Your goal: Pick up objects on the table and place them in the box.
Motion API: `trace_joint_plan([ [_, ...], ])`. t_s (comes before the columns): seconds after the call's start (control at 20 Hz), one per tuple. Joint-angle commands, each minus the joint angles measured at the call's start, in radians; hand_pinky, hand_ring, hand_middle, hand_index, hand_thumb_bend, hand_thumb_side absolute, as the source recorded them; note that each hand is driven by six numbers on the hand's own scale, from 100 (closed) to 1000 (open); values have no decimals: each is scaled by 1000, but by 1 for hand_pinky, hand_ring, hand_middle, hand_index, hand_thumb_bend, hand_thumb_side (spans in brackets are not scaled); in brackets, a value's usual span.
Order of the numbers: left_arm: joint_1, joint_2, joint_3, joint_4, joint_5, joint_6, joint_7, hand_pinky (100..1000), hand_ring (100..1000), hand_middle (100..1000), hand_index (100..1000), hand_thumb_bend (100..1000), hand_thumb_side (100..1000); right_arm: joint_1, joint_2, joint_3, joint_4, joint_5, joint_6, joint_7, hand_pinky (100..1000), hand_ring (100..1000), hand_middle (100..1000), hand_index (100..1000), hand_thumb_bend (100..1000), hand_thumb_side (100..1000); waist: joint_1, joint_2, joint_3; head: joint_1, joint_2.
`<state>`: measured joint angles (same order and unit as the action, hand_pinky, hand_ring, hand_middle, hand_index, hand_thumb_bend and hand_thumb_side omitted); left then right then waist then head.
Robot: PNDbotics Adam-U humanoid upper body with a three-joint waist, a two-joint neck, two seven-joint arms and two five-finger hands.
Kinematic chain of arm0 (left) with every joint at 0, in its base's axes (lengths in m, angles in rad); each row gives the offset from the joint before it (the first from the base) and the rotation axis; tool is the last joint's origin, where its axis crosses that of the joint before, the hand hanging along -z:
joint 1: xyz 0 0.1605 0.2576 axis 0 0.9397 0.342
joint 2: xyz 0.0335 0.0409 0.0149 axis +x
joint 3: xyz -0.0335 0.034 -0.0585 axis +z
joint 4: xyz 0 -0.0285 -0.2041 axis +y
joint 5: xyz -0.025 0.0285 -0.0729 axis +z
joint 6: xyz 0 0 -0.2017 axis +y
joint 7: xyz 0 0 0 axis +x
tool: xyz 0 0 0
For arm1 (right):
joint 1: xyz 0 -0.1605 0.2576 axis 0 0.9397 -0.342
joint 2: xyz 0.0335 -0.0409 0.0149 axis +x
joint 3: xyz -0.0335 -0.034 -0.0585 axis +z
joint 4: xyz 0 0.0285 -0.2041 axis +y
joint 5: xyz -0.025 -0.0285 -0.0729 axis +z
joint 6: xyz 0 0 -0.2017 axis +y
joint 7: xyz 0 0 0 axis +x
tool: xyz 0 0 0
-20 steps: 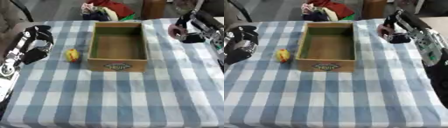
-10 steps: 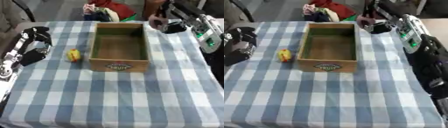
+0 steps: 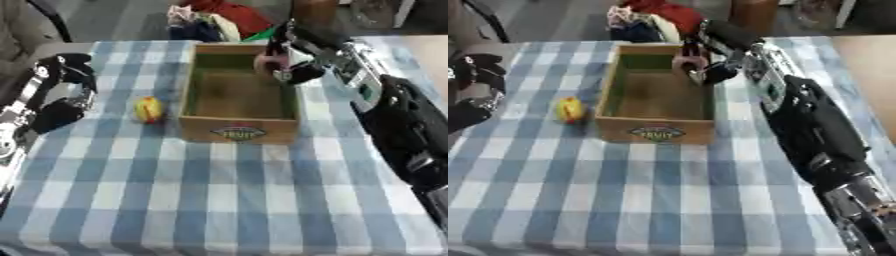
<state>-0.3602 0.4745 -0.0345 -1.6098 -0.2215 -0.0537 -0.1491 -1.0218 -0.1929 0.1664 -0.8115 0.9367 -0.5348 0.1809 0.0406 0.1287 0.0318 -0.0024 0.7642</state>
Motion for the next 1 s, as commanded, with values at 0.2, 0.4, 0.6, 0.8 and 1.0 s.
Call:
trace_joint_plan([
  [0.2, -17, 15, 6, -15, 4, -3, -2, 771, 656, 649, 830, 100, 367, -31, 2, -14, -21, 59, 16, -70, 792, 832, 896, 957, 309, 344, 0, -9, -2, -2, -12],
  [0.4, -17, 19, 8, -12, 2, -3, -1, 771, 657, 649, 830, 100, 365, -21, -15, -18, -42, 52, 39, -121, 790, 835, 929, 965, 271, 340, 0, -8, -10, 4, -14],
  [0.6, -17, 32, 12, -5, -8, -4, 0, 771, 658, 650, 830, 100, 346, -1, -57, -20, -81, -4, 49, -141, 780, 816, 863, 937, 141, 216, 2, -11, -29, 19, -13],
  [0.8, -23, 53, 10, 9, -33, -7, -3, 772, 660, 653, 832, 100, 285, 25, -115, -26, -144, -74, 64, -140, 774, 805, 826, 924, 100, 121, 2, -15, -52, 32, -12],
  [1.0, -37, 91, -10, 30, -73, -18, -27, 775, 680, 674, 839, 100, 237, 59, -184, -29, -212, -140, 83, -135, 773, 800, 814, 922, 100, 100, 3, -18, -68, 45, -10],
])
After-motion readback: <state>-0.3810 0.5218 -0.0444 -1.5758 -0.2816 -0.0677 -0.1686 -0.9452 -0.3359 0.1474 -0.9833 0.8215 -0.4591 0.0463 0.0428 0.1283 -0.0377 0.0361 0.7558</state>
